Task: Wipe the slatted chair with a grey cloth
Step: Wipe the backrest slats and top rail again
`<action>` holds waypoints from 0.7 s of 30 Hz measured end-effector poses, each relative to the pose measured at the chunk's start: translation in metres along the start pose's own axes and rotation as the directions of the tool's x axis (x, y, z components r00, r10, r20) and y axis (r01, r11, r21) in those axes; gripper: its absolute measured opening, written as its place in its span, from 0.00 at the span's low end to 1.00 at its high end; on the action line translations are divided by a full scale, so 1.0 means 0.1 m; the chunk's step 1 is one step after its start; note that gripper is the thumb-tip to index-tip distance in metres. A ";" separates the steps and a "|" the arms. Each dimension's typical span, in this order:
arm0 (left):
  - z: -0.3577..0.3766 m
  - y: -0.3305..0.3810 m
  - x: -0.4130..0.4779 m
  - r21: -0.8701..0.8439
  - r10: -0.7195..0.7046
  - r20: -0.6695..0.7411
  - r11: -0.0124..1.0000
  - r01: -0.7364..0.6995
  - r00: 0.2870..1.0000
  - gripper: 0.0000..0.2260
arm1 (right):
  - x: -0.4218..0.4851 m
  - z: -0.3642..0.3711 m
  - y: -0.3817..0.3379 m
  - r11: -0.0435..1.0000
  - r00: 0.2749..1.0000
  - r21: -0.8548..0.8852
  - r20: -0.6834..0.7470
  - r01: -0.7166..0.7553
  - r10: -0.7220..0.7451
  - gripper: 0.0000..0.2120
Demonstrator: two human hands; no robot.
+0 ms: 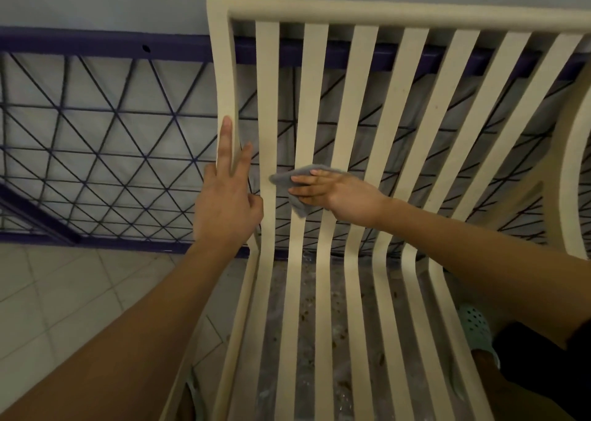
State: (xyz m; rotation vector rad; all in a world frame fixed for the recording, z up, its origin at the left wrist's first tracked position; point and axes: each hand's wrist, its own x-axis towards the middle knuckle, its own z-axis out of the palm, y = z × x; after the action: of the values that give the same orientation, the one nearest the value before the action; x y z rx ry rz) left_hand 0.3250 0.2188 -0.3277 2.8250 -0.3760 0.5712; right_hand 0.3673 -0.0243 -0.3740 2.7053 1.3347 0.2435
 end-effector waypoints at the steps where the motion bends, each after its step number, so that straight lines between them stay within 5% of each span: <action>1: 0.01 0.00 0.00 0.004 -0.002 0.004 1.000 0.002 1.000 0.36 | -0.01 0.07 -0.03 1.000 1.000 0.001 0.029 0.011 -0.011 0.33; 7: 0.00 0.01 -0.01 0.040 0.005 0.015 0.999 -0.005 1.000 0.34 | -0.13 0.48 -0.22 0.995 0.997 0.095 0.072 0.016 -0.023 0.34; 11: -0.02 0.01 0.01 0.021 0.004 0.016 1.000 -0.004 1.000 0.32 | -0.20 0.86 -0.40 0.978 0.984 0.207 0.172 0.017 -0.054 0.24; 16: 0.01 -0.01 0.00 0.024 0.004 0.018 1.000 -0.004 1.000 0.31 | -0.26 1.20 -0.85 0.980 0.973 0.172 0.222 -0.105 0.065 0.22; 21: 0.02 -0.02 0.00 0.035 0.018 0.018 0.999 -0.019 1.000 0.30 | -0.19 1.16 -0.81 0.996 0.951 0.084 0.309 -0.027 0.000 0.23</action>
State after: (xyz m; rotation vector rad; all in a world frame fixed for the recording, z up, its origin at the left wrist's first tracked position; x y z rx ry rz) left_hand 0.3262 0.2198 -0.3292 2.8647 -0.3996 0.5620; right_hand 0.3158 0.0061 -0.5035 2.6776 1.2603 -0.2354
